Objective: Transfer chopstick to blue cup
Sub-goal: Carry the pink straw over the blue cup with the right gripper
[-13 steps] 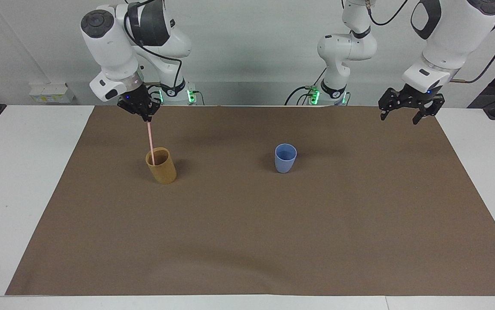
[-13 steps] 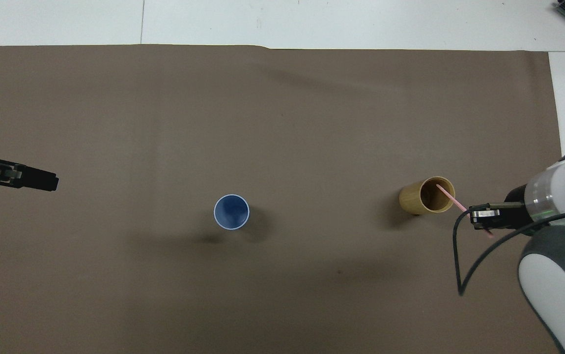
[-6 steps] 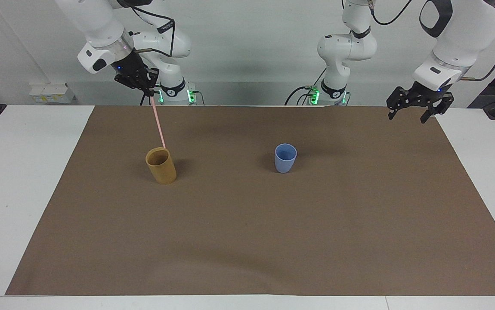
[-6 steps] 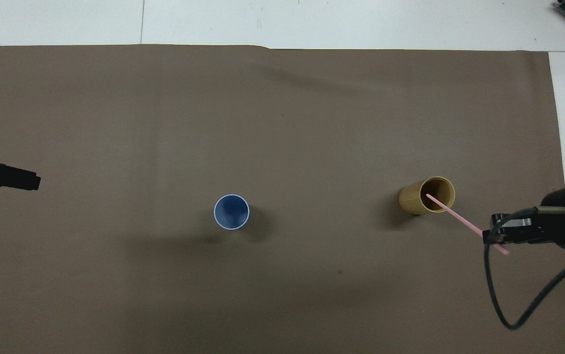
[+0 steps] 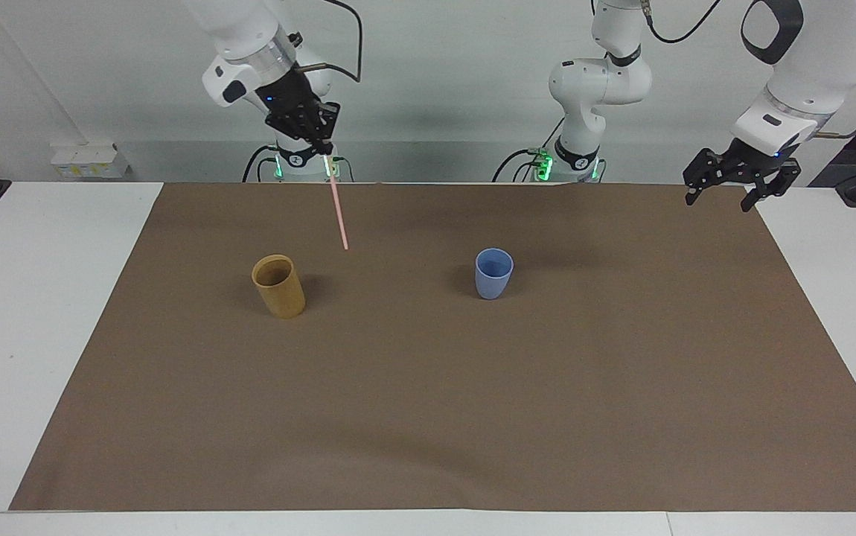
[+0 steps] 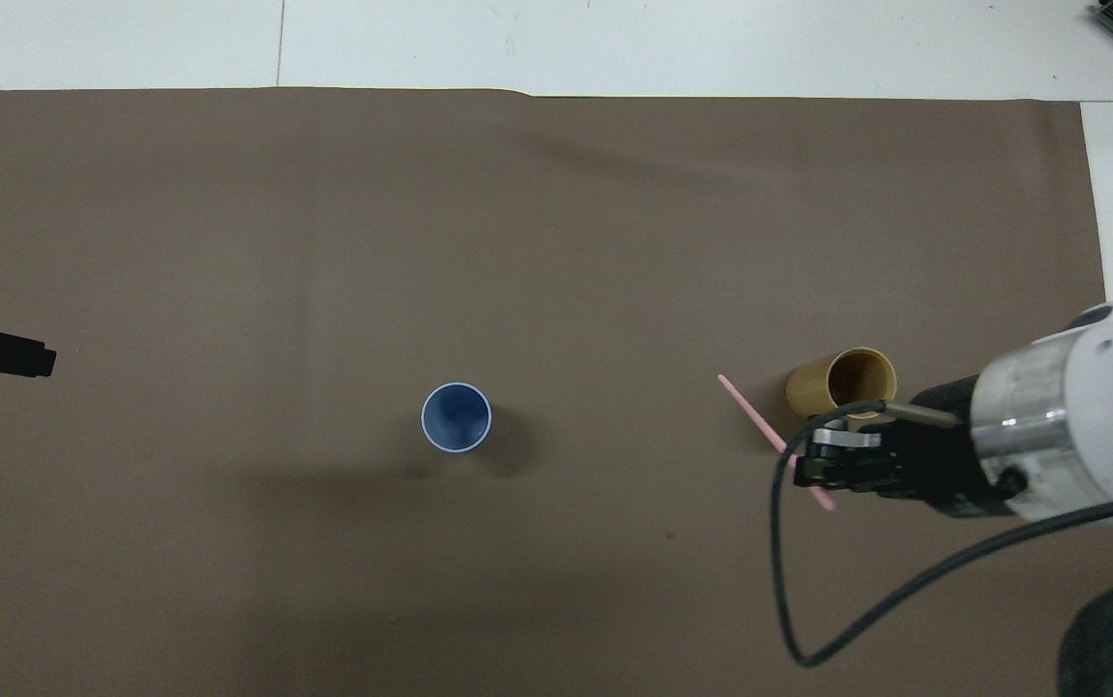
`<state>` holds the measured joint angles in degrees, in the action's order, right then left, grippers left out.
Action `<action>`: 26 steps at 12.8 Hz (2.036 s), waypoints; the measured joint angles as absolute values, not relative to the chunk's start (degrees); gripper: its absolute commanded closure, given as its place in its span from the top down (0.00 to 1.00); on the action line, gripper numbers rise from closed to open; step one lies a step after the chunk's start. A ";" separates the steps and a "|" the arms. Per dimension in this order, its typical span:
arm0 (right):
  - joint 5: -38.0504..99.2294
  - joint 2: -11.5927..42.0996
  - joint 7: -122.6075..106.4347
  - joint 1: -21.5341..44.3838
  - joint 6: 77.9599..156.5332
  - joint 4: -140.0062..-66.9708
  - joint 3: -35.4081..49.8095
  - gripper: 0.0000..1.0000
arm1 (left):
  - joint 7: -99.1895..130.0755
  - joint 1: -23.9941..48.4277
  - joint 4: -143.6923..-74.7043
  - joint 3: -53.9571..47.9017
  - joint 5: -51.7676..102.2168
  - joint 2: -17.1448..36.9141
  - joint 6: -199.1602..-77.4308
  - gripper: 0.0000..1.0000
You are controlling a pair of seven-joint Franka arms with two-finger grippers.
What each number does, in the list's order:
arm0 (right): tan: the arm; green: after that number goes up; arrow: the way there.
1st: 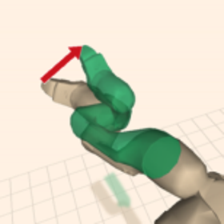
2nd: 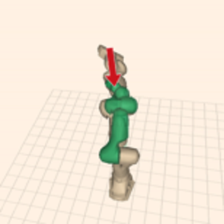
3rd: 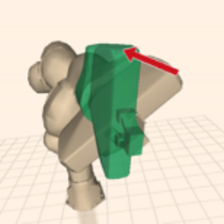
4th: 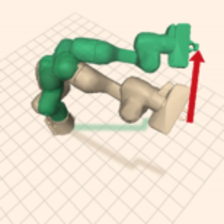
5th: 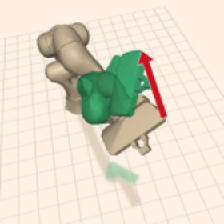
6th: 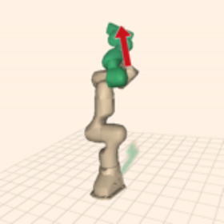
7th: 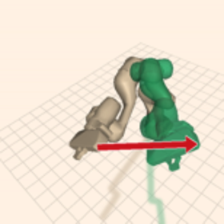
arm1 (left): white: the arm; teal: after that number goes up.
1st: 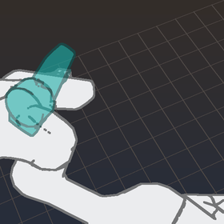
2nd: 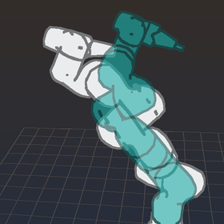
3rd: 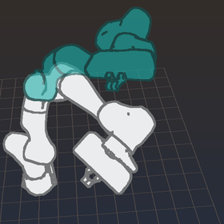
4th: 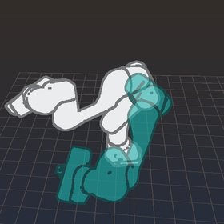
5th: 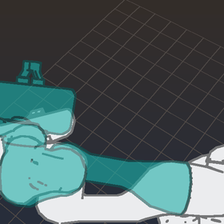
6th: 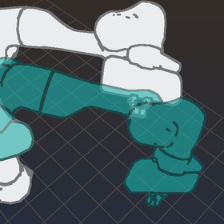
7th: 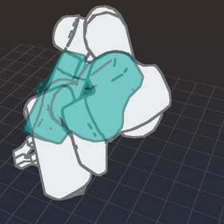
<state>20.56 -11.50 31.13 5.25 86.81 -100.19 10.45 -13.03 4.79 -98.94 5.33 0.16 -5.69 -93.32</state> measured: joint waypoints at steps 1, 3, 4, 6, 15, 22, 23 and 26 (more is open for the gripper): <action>21.49 -11.50 34.86 7.37 87.57 -99.63 10.97 0.00 | -13.03 4.79 -98.94 5.30 0.16 -5.71 -93.29 1.00; 22.64 -11.11 41.88 11.51 90.18 -98.91 11.15 0.00 | -13.03 4.79 -98.94 5.26 0.16 -5.73 -93.24 1.00; 23.26 -10.32 45.09 13.66 91.85 -98.45 11.19 0.00 | -13.03 4.79 -98.94 5.23 0.16 -5.75 -93.23 1.00; 23.85 -7.23 50.05 17.50 93.62 -96.51 11.24 0.00 | -13.03 4.79 -98.94 5.15 0.16 -5.78 -93.19 1.00; 26.17 12.51 68.03 29.98 106.94 -87.13 11.13 0.00 | -8.69 4.80 -98.94 4.80 0.16 -5.78 -91.65 1.00; 26.77 13.25 68.15 29.47 106.74 -90.38 10.61 0.00 | -6.03 4.80 -98.91 4.83 0.16 -6.07 -88.18 1.00; 26.77 13.40 68.15 29.40 106.91 -91.02 10.57 0.00 | -5.99 4.80 -98.89 4.82 0.16 -6.15 -88.12 1.00; 26.77 13.69 68.01 29.36 109.41 -93.39 10.48 0.00 | -5.98 4.86 -98.63 4.39 0.16 -6.21 -88.13 1.00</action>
<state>26.77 13.69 68.01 29.36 109.41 -93.39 10.48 -5.98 4.86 -98.63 4.39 0.16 -6.21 -88.13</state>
